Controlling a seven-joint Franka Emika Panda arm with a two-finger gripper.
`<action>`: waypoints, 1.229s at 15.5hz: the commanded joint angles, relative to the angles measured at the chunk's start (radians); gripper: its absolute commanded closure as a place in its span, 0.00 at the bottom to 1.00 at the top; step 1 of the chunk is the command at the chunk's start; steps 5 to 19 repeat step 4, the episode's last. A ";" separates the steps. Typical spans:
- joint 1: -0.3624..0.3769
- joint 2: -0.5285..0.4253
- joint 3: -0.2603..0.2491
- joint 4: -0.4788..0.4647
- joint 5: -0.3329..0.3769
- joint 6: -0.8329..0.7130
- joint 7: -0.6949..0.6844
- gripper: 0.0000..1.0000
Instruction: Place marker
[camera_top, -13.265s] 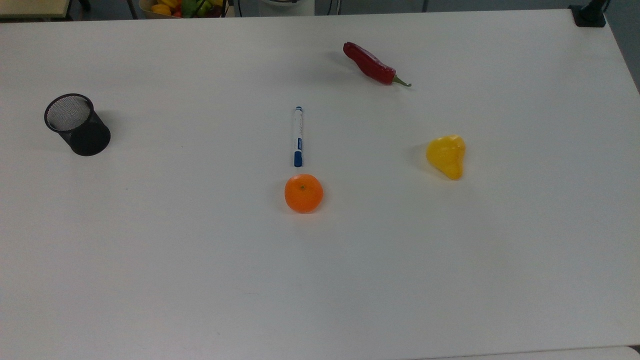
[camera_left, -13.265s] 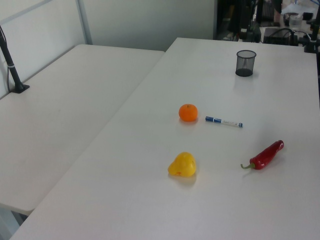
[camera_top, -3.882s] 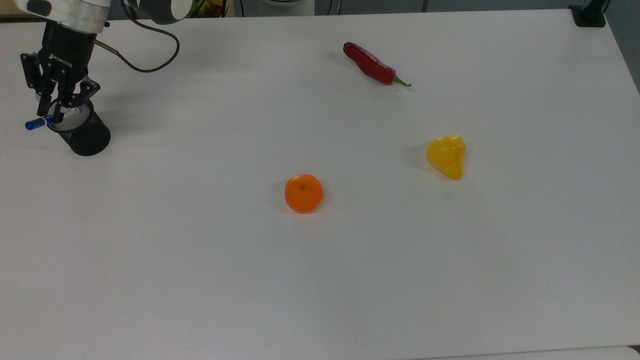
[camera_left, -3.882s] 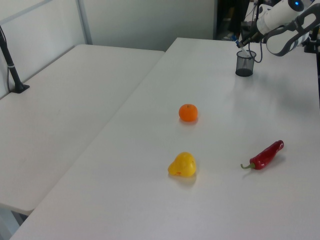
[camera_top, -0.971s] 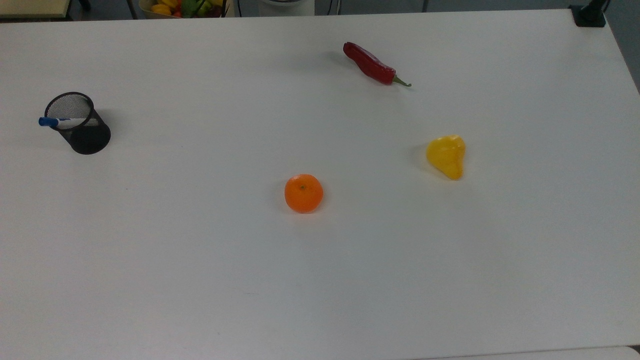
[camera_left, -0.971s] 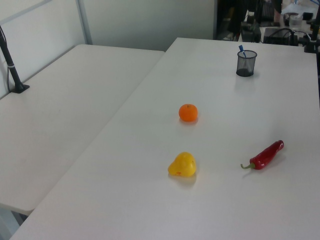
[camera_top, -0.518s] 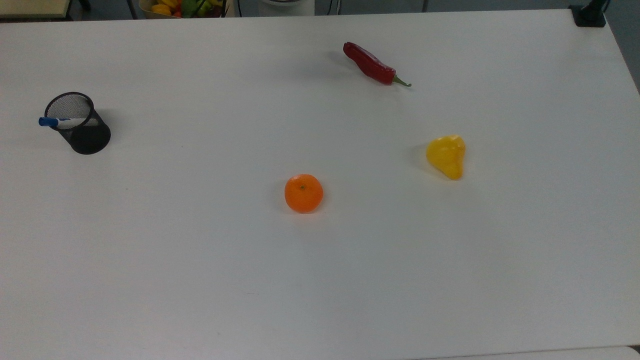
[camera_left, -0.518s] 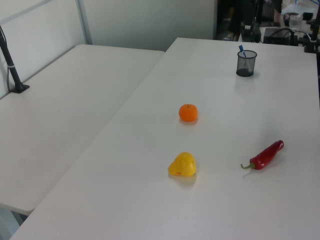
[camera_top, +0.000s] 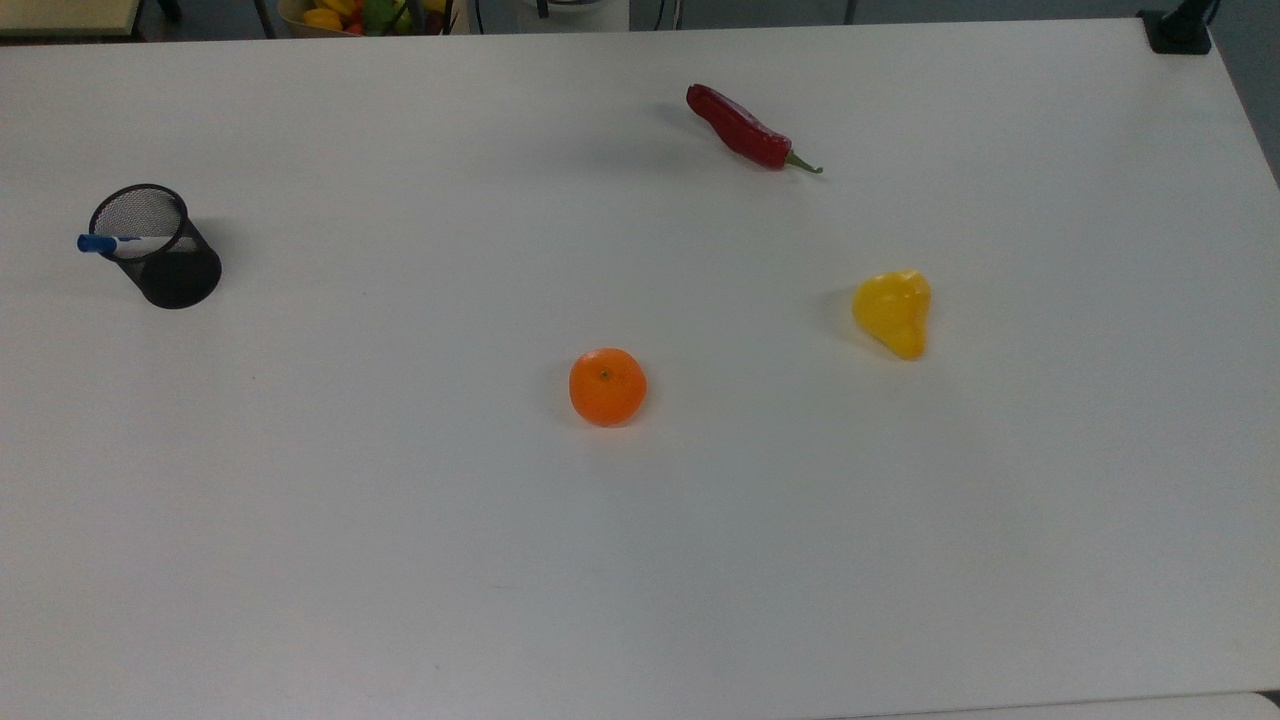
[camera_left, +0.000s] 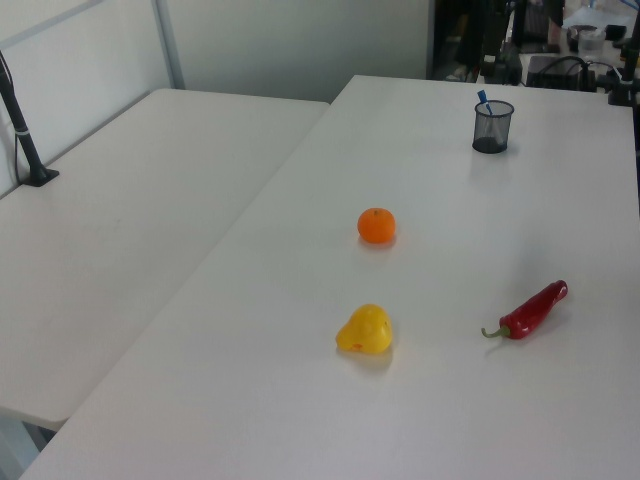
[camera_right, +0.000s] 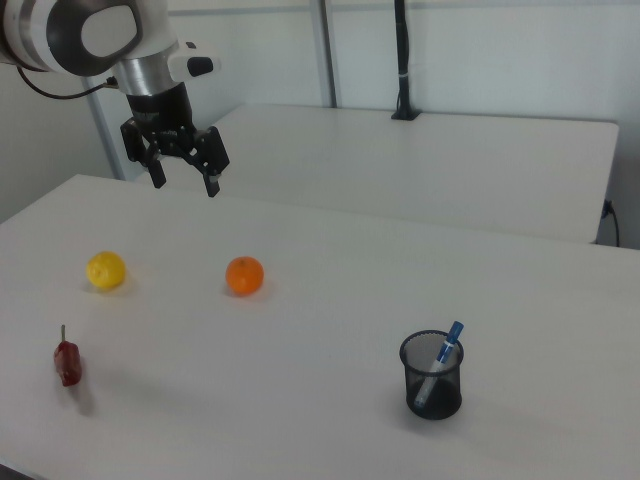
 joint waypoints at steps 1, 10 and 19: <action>0.024 -0.022 -0.022 -0.024 0.018 0.029 -0.021 0.00; 0.024 -0.024 -0.022 -0.024 0.018 0.025 -0.021 0.00; 0.024 -0.024 -0.022 -0.024 0.018 0.025 -0.021 0.00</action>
